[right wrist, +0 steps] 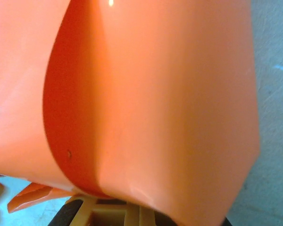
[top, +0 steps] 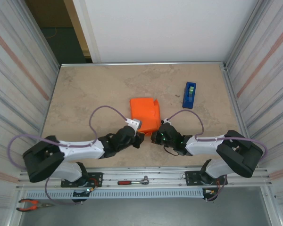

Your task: Wrap the gift box in paper

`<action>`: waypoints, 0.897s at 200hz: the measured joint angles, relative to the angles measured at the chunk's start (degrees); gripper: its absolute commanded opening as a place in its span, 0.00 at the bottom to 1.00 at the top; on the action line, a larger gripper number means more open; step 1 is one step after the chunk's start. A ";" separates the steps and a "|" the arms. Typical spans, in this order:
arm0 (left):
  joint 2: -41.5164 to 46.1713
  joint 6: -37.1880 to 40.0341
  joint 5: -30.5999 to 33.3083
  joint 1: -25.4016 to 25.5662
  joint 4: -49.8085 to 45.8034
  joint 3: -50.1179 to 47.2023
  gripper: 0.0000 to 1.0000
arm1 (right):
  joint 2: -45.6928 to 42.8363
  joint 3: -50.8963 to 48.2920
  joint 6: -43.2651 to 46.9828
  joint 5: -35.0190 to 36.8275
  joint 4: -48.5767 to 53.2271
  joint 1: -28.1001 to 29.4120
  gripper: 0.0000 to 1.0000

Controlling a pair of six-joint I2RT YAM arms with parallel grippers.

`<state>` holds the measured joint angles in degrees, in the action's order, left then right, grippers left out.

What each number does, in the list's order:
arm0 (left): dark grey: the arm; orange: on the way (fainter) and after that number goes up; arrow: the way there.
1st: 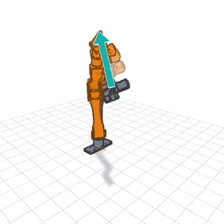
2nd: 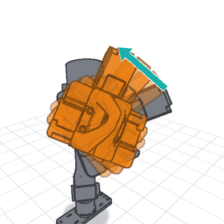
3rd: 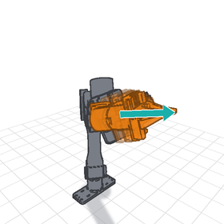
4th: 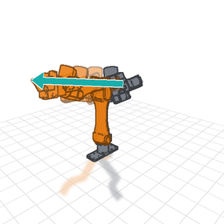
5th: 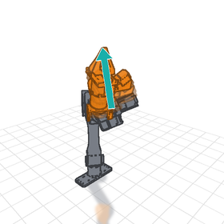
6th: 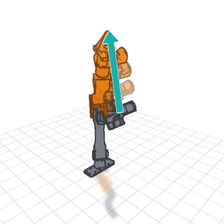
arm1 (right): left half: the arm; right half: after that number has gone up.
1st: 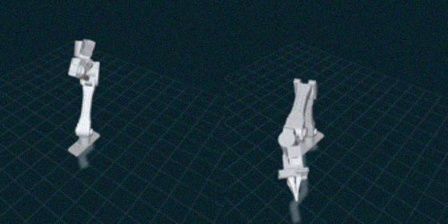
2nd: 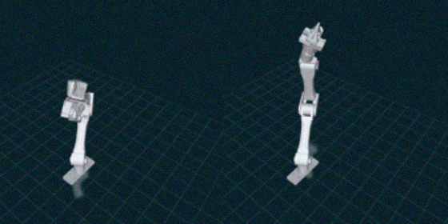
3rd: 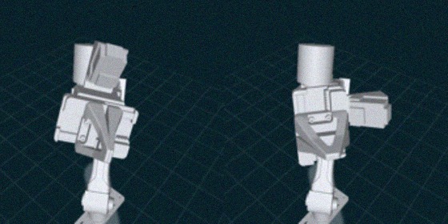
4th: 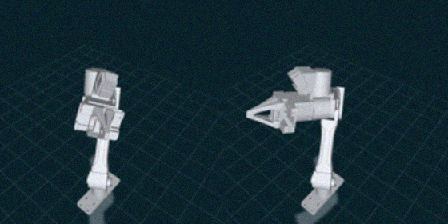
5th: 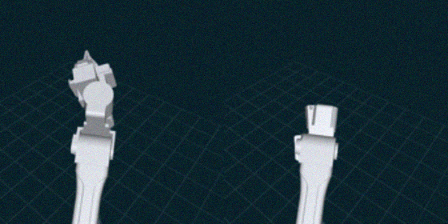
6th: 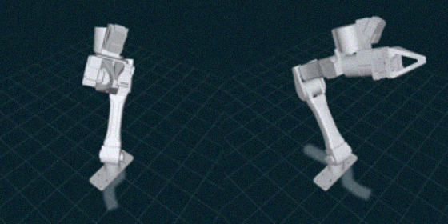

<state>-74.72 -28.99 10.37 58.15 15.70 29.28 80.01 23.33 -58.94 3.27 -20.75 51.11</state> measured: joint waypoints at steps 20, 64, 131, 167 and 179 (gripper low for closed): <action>4.96 2.45 -4.17 -4.17 -4.94 1.95 0.57 | 0.24 0.70 0.94 -0.72 -0.11 -0.57 0.00; 6.80 13.05 -11.34 -10.10 -17.86 13.62 0.85 | 0.24 1.16 1.20 -2.05 -0.26 -1.29 0.00; -1.40 37.92 -12.15 -10.14 -30.51 22.75 0.92 | 0.20 1.22 1.20 -2.89 -0.24 -3.10 0.00; -4.35 46.88 -10.21 -8.52 -30.38 22.40 0.92 | 0.20 1.22 1.27 -3.69 -0.22 -4.26 0.00; -4.42 48.59 -9.07 -7.39 -29.07 21.68 0.92 | 0.20 1.22 1.60 -3.91 -0.17 -4.57 0.00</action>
<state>-79.13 19.59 1.30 50.76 -13.37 50.96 80.20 24.56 -57.34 -0.64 -20.93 46.54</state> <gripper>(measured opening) 0.919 0.058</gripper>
